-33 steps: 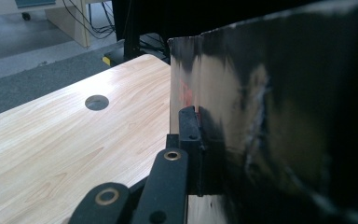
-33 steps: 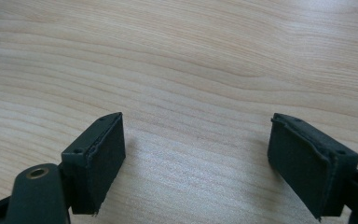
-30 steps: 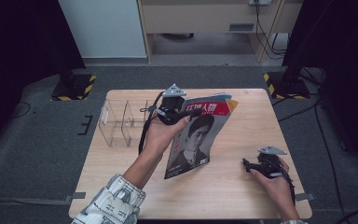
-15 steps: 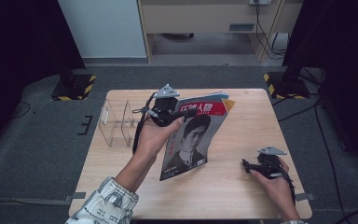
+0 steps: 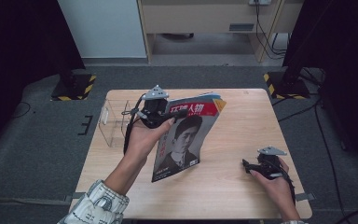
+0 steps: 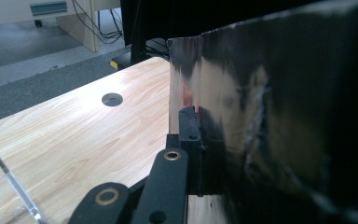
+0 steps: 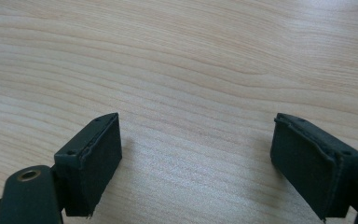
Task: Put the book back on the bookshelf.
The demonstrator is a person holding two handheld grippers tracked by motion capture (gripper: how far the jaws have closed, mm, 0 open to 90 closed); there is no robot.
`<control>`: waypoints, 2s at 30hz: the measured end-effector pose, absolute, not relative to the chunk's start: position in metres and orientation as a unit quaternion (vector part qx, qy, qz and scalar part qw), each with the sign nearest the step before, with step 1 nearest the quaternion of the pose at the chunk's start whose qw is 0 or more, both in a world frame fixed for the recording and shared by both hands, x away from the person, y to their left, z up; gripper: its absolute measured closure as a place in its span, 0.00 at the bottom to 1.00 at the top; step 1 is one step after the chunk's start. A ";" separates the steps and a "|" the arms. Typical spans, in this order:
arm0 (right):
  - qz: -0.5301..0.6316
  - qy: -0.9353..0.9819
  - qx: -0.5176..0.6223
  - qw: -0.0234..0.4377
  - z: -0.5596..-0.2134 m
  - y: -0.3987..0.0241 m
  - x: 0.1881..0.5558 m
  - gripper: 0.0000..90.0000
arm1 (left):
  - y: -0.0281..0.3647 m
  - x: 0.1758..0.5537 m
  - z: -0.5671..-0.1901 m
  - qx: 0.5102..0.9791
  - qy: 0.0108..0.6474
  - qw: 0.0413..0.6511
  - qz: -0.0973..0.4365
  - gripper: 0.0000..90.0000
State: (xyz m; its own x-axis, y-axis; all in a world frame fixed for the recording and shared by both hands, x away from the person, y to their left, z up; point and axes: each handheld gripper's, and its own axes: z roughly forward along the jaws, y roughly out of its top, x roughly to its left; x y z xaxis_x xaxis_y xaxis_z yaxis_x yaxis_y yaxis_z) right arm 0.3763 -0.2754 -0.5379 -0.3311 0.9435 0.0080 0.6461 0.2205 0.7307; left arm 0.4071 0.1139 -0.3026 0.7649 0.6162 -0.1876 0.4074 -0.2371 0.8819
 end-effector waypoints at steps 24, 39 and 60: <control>0.326 0.749 0.530 0.228 -0.538 -0.276 0.376 0.18 | 0.146 0.406 -0.303 0.774 0.345 0.519 0.113 0.96; 0.326 0.748 0.531 0.229 -0.538 -0.275 0.376 0.18 | 0.171 0.402 -0.306 0.767 0.360 0.518 0.119 0.96; 0.327 0.748 0.531 0.228 -0.538 -0.275 0.376 0.18 | 0.200 0.396 -0.303 0.758 0.373 0.519 0.131 0.96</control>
